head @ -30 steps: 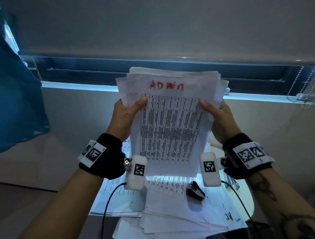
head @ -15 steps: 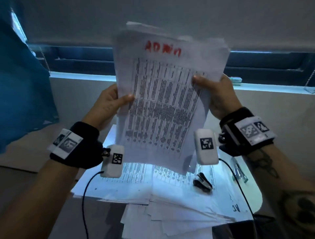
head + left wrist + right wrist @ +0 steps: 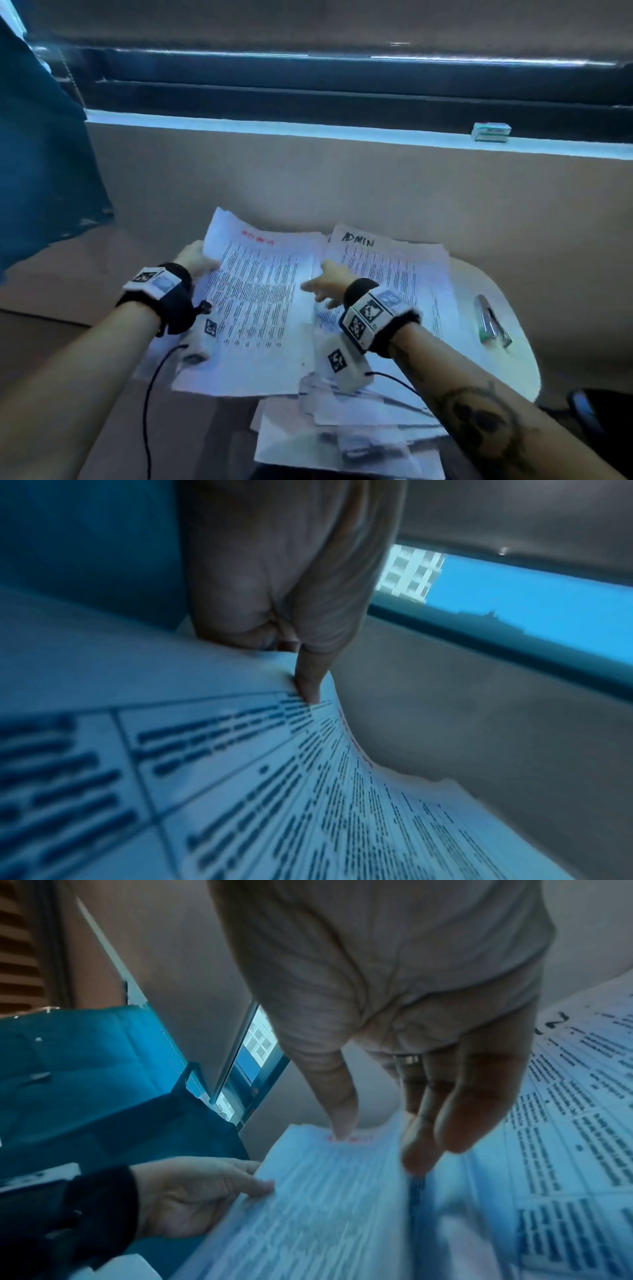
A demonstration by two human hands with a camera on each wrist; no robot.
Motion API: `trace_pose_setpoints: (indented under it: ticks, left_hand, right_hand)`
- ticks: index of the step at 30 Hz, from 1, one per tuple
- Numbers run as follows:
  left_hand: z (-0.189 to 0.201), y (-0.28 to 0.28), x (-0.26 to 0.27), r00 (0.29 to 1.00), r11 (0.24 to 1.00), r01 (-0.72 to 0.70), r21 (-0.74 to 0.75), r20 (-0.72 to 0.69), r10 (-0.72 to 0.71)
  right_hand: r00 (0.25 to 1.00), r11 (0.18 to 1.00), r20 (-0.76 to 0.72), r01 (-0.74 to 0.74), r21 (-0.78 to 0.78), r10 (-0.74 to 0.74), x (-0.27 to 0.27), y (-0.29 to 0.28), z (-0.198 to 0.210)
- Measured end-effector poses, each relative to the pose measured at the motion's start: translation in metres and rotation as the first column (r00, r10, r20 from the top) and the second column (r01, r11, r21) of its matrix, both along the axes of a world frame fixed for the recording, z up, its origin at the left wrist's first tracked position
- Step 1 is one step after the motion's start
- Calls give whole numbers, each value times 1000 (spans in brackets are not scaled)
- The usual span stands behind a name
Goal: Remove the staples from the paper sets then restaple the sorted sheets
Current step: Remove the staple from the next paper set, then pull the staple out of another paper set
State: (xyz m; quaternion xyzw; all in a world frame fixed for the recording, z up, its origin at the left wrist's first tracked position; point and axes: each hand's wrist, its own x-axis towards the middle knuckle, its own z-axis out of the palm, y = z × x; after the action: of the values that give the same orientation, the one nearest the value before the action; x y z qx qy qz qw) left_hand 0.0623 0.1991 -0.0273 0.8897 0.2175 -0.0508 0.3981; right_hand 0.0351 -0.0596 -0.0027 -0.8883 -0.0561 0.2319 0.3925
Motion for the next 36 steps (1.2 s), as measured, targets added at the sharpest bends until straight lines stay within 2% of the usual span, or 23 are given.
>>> trace_pose_setpoints:
  ticks: [3,5,7,8,9,10,12,14,20,23,25,30,32,34,36]
  left_hand:
    - [-7,-9,0,996,972,-36,231,-76,55]
    - [-2,-24,-1,998,921,-31,388,-40,51]
    - [6,-46,6,999,864,38,502,2,-46]
    - [9,-61,12,995,849,84,521,9,-104]
    - [11,-77,20,987,852,137,505,4,-161]
    - [12,-96,27,975,869,197,454,2,-222]
    - [9,-136,42,952,907,296,301,-20,-304]
    - [-3,-169,51,948,923,320,213,-76,-310]
    - [-22,-205,80,971,924,236,300,-107,-214]
    - [-19,-212,91,983,980,158,119,-112,-144]
    - [-19,-213,95,994,997,81,2,-70,-81]
    - [-18,-218,94,994,995,74,-62,83,-69]
    - [-14,-219,91,985,992,72,-100,161,-55]
    - [-9,-219,86,961,986,88,-145,273,-46]
    - [4,-220,80,923,964,135,-230,384,-37]
  right_hand:
    - [989,985,146,1,-175,25,-8,-43,11]
    - [972,899,196,-31,-436,129,-20,-84,13]
    - [967,758,129,-84,-646,218,-37,-120,5]
    - [970,719,69,-123,-684,232,-45,-131,-2]
    - [972,715,19,-159,-681,234,-50,-138,-11]
    - [972,733,-5,-181,-656,236,-53,-141,-22]
    - [970,799,35,-177,-575,241,-52,-144,-40]
    - [977,870,58,-157,-467,207,-50,-147,-49]
    - [987,959,62,-125,-254,145,-48,-163,-61]
    - [986,963,64,-136,-235,155,-46,-165,-64]
    - [985,965,71,-140,-221,159,-46,-165,-64]
    - [988,977,36,-145,-155,152,-46,-169,-61]
    - [997,997,-2,-71,-41,71,-43,-173,-57]
    - [997,993,-31,73,95,-70,-39,-177,-50]
    - [983,972,-29,185,147,-182,-37,-182,-40]
